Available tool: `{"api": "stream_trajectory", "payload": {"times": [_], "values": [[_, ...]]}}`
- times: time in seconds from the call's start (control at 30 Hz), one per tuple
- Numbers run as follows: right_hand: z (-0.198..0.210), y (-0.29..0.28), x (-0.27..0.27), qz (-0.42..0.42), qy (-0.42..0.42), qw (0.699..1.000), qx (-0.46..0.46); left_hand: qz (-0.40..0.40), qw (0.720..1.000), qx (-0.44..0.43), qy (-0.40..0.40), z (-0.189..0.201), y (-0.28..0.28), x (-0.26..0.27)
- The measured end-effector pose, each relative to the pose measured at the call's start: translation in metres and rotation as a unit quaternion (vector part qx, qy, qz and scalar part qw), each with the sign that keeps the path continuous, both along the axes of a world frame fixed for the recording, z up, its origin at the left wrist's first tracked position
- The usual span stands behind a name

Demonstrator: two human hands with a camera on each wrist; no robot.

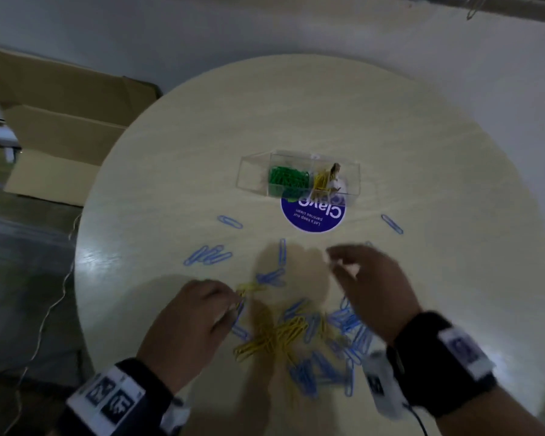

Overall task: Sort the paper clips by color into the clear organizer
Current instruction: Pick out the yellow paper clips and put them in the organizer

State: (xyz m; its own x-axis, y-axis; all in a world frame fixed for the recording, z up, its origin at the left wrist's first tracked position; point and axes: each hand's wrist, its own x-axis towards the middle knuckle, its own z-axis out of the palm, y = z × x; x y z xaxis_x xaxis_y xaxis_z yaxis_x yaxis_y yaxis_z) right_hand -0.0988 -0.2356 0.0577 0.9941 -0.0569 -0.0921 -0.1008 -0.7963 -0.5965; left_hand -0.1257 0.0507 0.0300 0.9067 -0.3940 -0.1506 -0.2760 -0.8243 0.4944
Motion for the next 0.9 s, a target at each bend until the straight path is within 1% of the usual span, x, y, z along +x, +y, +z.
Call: {"api": "stream_trajectory", "payload": {"times": [0.07,0.1,0.13,0.17,0.23,0.33,0.43,0.5,0.6,0.7,0.77,0.83,0.9], "values": [[-0.023,0.016,-0.041,0.111,0.006,0.992,-0.055,-0.037,0.998,0.041,0.002,-0.008,0.004,-0.023],[-0.034,0.023,-0.058,0.167,0.021,0.981,-0.093,-0.043,0.997,0.062,-0.001,-0.011,0.005,-0.032],[-0.041,0.027,-0.072,0.205,0.056,0.969,-0.124,-0.043,0.996,0.077,-0.007,-0.013,0.005,-0.038],[-0.046,0.029,-0.082,0.223,0.083,0.96,-0.145,-0.038,0.996,0.085,-0.013,-0.014,0.006,-0.042],[-0.052,0.025,-0.092,0.216,0.107,0.955,-0.171,-0.025,0.996,0.084,-0.024,-0.014,0.008,-0.044],[-0.054,0.013,-0.089,0.162,0.098,0.956,-0.223,-0.007,0.995,0.091,-0.035,-0.013,0.013,-0.039],[-0.057,0.003,-0.079,0.109,0.088,0.96,-0.241,0.016,0.995,0.093,-0.037,-0.01,0.013,-0.033],[-0.057,0.002,-0.073,0.08,0.083,0.966,-0.231,0.034,0.996,0.062,-0.053,-0.011,0.013,-0.028],[-0.052,0.002,-0.063,0.045,0.019,0.984,-0.173,0.075,0.995,-0.003,-0.071,-0.019,0.017,-0.014],[-0.043,0.008,-0.055,0.045,-0.063,0.994,-0.072,0.147,0.988,0.01,-0.04,-0.021,0.014,0.007],[-0.04,0.021,-0.052,0.079,-0.052,0.995,-0.023,0.188,0.982,0.026,-0.019,-0.021,0.007,0.021],[-0.041,0.038,-0.047,0.148,-0.02,0.988,-0.022,0.177,0.983,0.054,-0.004,-0.022,-0.001,0.031],[-0.044,0.056,-0.038,0.219,0.002,0.974,-0.053,0.15,0.987,0.061,0.004,-0.024,-0.008,0.035]]}}
